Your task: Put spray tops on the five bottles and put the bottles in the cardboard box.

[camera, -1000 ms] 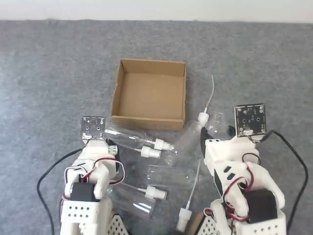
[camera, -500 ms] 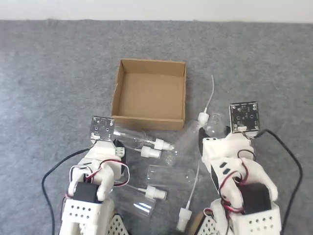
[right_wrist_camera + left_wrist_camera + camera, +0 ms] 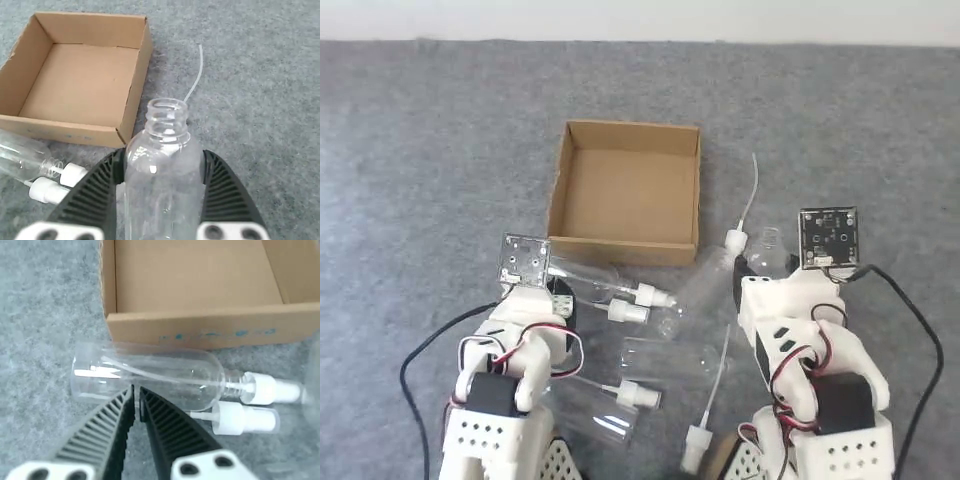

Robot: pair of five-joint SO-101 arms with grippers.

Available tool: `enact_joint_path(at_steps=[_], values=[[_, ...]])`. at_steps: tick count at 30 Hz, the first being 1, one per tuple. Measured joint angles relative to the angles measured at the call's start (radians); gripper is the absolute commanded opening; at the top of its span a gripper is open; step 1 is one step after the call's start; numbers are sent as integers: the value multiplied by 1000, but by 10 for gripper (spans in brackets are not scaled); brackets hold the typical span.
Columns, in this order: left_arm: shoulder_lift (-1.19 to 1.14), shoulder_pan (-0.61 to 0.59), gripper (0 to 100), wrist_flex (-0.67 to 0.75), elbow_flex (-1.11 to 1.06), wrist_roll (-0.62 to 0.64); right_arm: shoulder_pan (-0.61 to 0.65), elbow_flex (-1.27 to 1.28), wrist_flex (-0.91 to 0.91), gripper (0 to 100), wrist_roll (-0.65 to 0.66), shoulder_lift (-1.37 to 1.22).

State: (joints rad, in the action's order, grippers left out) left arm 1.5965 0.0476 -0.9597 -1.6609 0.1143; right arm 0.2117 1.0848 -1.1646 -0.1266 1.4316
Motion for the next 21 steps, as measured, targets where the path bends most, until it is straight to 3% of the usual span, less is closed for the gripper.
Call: enact_joint_path(at_steps=[6,13,21], values=[[0,-3,13,-15,52,0,5,32,25,69,0,0],[0,-20,13,-239,245,0,3,81,83,69,0,0],[0,-26,13,-255,356,-2,5,81,89,69,0,0]])
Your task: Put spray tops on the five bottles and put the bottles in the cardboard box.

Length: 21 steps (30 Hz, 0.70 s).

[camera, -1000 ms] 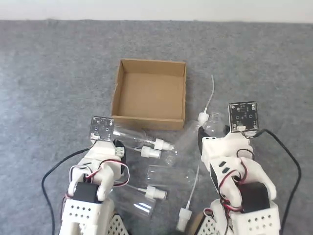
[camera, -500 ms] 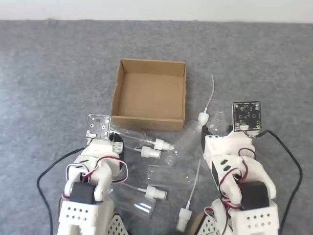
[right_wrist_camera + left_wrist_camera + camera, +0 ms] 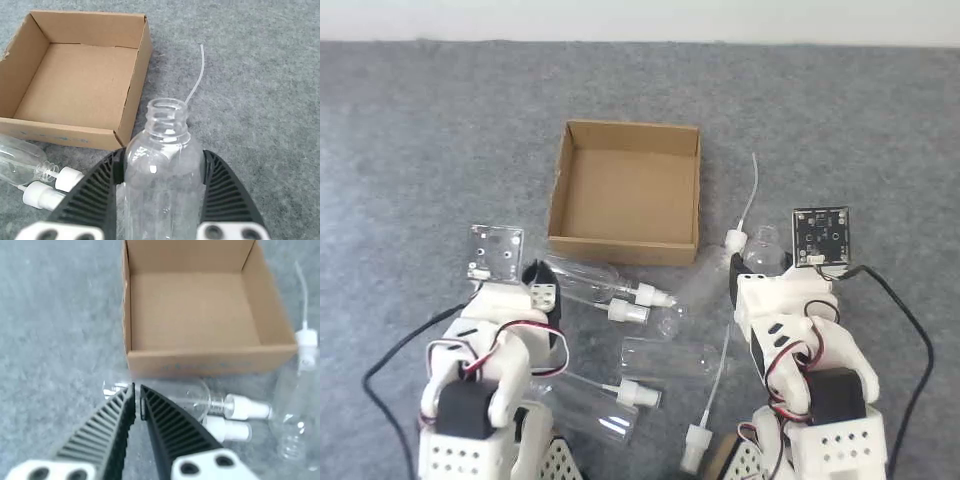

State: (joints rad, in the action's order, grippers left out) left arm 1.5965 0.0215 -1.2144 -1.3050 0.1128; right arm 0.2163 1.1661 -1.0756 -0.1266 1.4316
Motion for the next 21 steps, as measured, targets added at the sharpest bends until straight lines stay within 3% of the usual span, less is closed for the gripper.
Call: enact_joint_path(at_steps=[6,12,17,21], values=[[3,-3,14,-6,86,-11,0,0,0,69,0,0],[6,-5,13,-12,198,-290,0,0,0,69,0,0],[-6,-2,13,-100,313,-325,0,0,0,69,0,0],[-146,-5,14,-170,408,-381,0,0,0,69,0,0]])
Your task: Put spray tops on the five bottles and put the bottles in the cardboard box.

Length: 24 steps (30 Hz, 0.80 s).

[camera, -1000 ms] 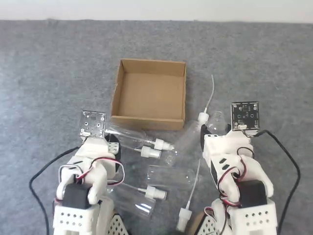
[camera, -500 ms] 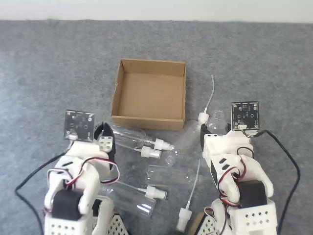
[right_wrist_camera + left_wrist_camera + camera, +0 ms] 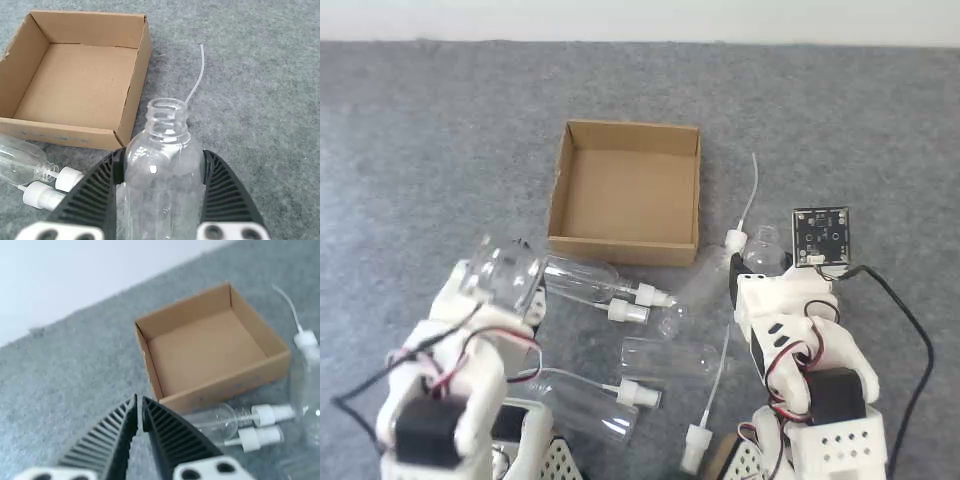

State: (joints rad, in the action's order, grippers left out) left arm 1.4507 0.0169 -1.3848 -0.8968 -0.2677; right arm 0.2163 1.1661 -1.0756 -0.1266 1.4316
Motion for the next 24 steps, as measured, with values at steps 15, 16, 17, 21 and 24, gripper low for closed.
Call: enact_joint_path(at_steps=[15,16,17,21,24], values=[[-350,32,48,-44,97,-74,-94,0,0,69,0,0],[-358,49,73,-44,97,-78,-101,0,0,69,0,0],[-368,74,101,-48,97,-81,-106,0,0,69,0,0],[-417,187,158,-91,97,-81,-143,0,14,69,0,0],[-465,250,161,-124,97,-81,-176,0,21,69,-2,0]])
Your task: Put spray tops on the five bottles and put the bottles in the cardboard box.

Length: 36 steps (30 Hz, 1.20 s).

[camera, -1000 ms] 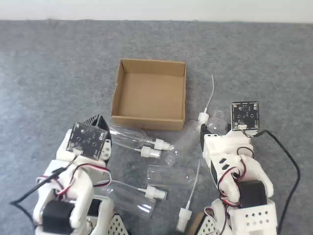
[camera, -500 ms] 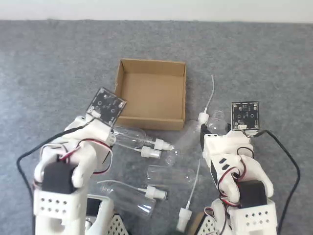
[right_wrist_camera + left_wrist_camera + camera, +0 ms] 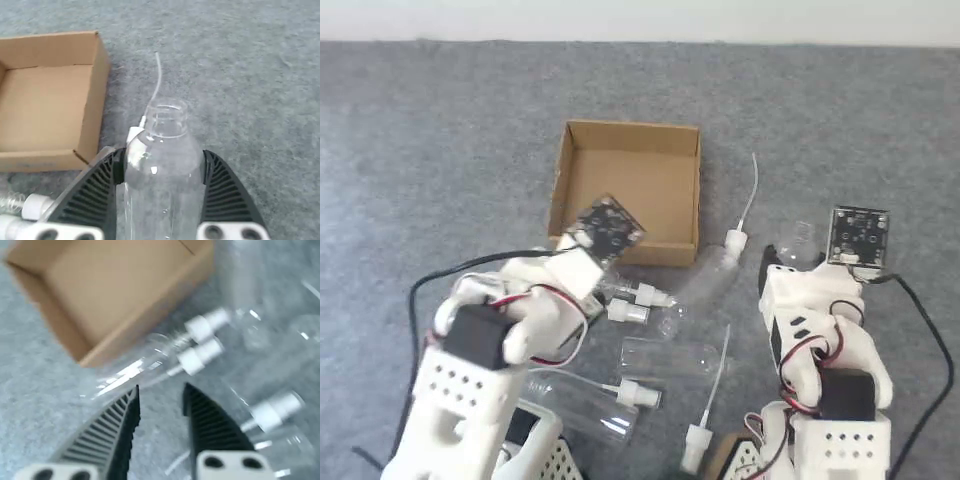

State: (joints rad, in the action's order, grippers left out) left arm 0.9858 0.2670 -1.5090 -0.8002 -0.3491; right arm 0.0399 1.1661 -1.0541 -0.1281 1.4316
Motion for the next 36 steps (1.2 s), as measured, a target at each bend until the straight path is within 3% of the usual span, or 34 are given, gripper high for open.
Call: enact_joint_path(at_steps=[13,26,36], values=[[-175,127,159,-2,0,-3,-58,0,18,69,-38,0],[-399,83,159,21,0,-318,-61,0,18,69,-38,0],[-503,83,160,110,0,-439,-61,0,18,69,-38,0]])
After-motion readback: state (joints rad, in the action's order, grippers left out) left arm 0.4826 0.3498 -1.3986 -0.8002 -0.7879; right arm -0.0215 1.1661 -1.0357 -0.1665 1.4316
